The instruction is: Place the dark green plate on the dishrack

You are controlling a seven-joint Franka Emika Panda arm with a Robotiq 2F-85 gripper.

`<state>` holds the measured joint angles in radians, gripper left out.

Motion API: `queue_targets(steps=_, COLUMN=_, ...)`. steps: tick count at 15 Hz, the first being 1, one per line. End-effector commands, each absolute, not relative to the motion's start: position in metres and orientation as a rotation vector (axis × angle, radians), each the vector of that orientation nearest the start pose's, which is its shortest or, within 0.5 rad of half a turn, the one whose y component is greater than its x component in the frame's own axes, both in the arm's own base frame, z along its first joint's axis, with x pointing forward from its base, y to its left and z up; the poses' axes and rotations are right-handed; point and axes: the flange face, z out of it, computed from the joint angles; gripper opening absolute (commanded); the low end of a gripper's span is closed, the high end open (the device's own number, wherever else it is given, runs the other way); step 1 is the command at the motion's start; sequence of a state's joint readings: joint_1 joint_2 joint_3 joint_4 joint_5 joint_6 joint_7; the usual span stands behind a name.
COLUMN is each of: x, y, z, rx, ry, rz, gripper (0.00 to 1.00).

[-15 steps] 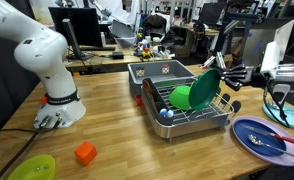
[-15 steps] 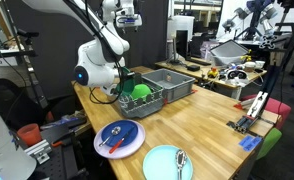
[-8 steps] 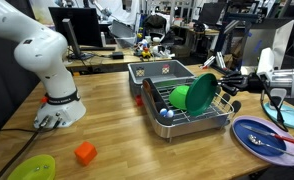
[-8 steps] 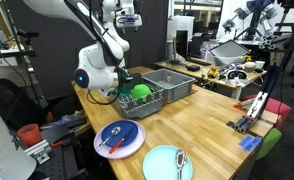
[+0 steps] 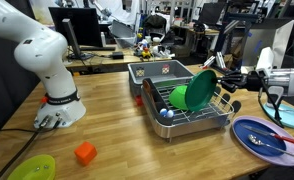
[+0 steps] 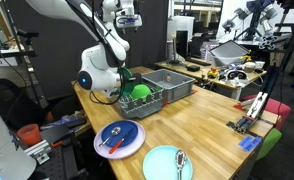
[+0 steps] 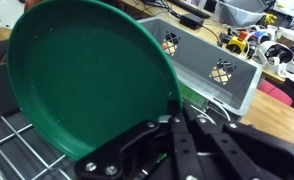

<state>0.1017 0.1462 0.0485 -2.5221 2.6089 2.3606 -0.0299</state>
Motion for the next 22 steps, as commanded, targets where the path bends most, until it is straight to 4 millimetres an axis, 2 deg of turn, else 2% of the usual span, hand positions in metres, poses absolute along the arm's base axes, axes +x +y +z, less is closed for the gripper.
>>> queue_targets(steps=1, x=0.447, y=0.073, z=0.207, rx=-0.755, ry=1.755, rz=0.193, gripper=0.01)
queue_targets(steps=5, x=0.448, y=0.081, z=0.196, rx=-0.766, ry=1.748, rz=0.216, gripper=0.01)
queue_targets(steps=11, x=0.454, y=0.078, z=0.183, rx=-0.768, ry=1.734, rz=0.21, gripper=0.01)
queue_targets(steps=16, x=0.454, y=0.068, z=0.179, rx=-0.747, ry=1.736, rz=0.197, gripper=0.01)
queue_targets(steps=22, x=0.453, y=0.043, z=0.178, rx=-0.75, ry=1.747, rz=0.125, gripper=0.01)
